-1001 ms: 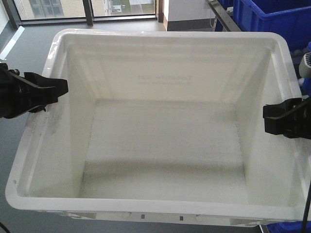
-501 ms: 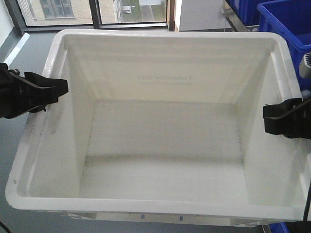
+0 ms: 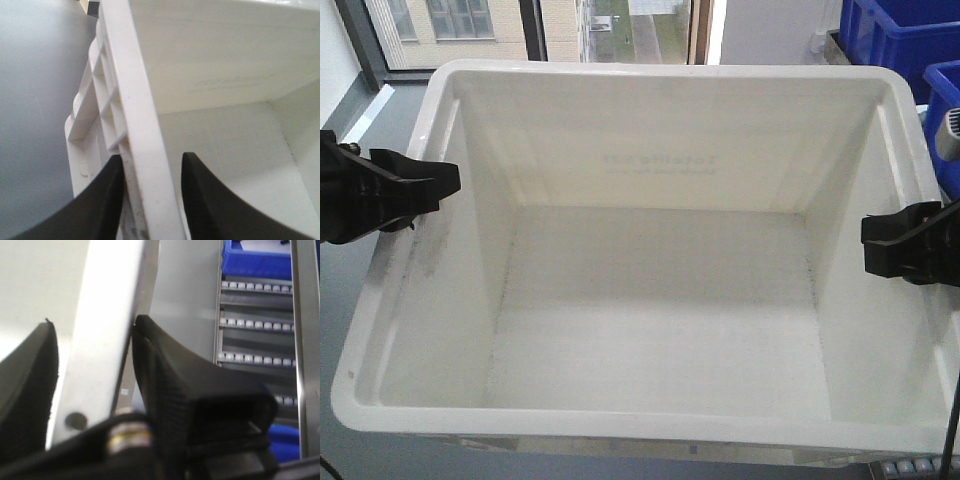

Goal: Move bin from left to right shelf
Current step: 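Carry the tote with both grippers while driving across the room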

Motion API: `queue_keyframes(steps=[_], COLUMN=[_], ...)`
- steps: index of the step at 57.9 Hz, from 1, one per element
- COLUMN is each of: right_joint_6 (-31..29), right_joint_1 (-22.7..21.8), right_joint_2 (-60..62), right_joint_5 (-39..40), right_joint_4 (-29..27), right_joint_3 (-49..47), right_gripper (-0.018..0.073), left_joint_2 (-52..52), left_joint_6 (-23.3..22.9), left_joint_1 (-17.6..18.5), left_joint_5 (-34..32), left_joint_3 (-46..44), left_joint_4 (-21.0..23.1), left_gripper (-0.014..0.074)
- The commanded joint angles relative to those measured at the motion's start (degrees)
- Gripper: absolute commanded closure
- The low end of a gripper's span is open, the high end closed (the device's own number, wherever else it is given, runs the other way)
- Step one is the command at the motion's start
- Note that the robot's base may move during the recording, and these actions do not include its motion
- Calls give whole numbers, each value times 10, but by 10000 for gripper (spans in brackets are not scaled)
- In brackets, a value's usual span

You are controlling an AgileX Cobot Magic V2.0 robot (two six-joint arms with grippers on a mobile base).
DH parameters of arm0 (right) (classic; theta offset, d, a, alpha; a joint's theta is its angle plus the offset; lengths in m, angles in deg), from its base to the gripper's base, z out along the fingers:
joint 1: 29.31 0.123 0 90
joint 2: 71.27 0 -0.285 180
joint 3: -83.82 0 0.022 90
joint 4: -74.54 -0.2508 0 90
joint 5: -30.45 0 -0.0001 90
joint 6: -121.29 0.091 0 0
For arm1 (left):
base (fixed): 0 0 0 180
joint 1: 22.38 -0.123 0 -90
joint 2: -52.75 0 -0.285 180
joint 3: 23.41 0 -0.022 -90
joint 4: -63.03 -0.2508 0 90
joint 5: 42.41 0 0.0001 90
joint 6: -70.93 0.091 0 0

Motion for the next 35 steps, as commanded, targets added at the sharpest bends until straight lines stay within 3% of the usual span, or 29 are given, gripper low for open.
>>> queue_keyframes(steps=[1,35], right_joint_6=[6,6], right_joint_1=[2,2], right_joint_2=[10,10], right_joint_5=[87,87], right_joint_4=[-42,-42], right_joint_3=[-25,-25], right_gripper=[564,564], left_joint_2=[21,21], left_joint_6=[14,14], left_joint_1=[11,11], left_joint_5=[10,10], left_joint_3=[-25,-25], left_joint_4=[62,62], left_gripper=[600,600])
